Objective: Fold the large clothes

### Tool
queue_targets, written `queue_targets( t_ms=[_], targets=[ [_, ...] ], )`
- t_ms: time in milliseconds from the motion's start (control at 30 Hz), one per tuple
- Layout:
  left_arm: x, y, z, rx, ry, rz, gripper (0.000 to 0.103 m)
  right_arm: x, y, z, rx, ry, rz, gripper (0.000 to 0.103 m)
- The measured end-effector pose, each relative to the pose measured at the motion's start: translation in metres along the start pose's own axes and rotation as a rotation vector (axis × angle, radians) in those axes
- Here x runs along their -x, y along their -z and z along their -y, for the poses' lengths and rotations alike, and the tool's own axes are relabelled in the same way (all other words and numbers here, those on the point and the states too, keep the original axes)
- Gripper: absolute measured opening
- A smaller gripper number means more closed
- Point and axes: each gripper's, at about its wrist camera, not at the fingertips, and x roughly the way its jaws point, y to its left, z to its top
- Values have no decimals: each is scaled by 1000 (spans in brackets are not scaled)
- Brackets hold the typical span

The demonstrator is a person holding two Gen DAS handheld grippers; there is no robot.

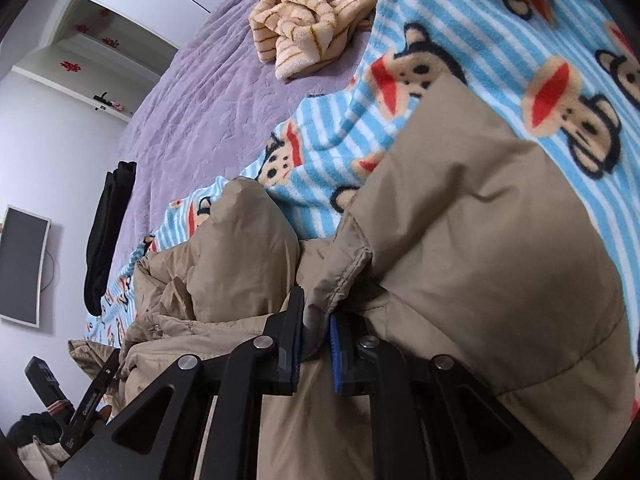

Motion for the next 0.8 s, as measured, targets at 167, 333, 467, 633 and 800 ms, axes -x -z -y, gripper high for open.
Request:
queue_targets(
  t_ms=[167, 333, 467, 633, 800],
  targets=[
    [21, -6, 11, -5, 60, 4, 101, 34, -1, -13, 14, -18, 83, 77],
    [-2, 7, 43, -47, 156, -78, 77, 44, 19, -38, 146, -57, 21, 36],
    [-38, 20, 62, -35, 124, -114, 77, 8, 44, -60, 306, 2, -84, 22],
    [-71, 20, 64, -14, 72, -121, 77, -36, 44, -50, 284, 55, -78, 12],
    [-74, 6, 55, -29, 50, -125, 77, -56, 27, -45, 268, 75, -87, 4]
  ],
)
